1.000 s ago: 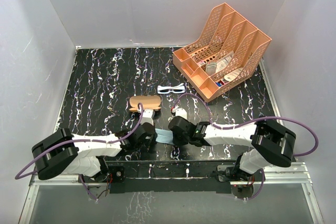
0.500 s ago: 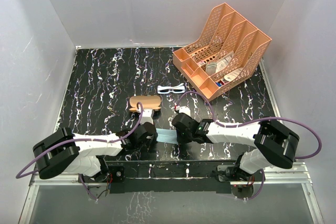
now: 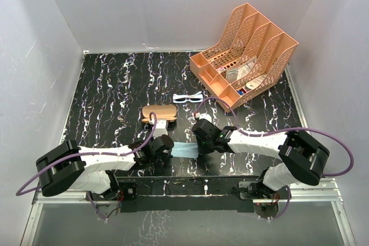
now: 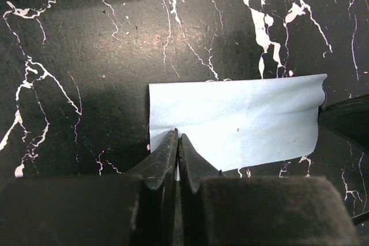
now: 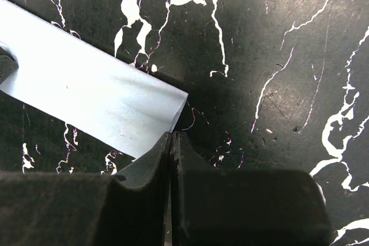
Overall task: Organize the sunglasses
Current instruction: Adjust the glasses cleaning cloth at the center of the board.
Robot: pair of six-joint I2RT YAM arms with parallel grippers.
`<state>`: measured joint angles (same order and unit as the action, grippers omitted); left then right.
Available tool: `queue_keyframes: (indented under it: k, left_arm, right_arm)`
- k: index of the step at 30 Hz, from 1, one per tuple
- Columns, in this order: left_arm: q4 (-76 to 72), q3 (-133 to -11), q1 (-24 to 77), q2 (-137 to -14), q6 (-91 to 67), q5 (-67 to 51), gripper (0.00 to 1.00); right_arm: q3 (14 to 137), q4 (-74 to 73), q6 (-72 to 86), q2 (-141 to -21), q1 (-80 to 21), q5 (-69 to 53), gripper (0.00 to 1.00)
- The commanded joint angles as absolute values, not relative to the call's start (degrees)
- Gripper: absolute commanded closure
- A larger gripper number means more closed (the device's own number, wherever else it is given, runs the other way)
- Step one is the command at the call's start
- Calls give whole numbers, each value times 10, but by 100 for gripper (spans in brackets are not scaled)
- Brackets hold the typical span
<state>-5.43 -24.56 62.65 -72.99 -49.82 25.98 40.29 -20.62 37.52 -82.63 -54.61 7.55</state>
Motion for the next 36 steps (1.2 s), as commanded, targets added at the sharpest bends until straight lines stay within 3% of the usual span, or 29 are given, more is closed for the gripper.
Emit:
queue_keyframes:
  k: [1, 6, 9, 22, 30, 36]
  left_arm:
    - [5, -259, 629, -738, -501, 285, 100]
    - [10, -281, 629, -724, -479, 285, 98]
    - [16, -298, 630, -712, -464, 285, 89]
    - [75, -338, 629, -671, -462, 290, 72]
    - [102, -313, 629, -639, -496, 278, 63]
    - [82, -267, 629, -610, -522, 240, 62]
  right_arm:
    - [391, -245, 359, -835, -541, 90, 100]
    - [383, -234, 363, -826, -541, 88, 100]
    - [383, -232, 362, -825, -541, 90, 100]
    - [375, -201, 368, -750, -542, 104, 95]
    - [354, -177, 385, -718, -542, 103, 92]
    - [343, -150, 394, -718, -545, 88, 92]
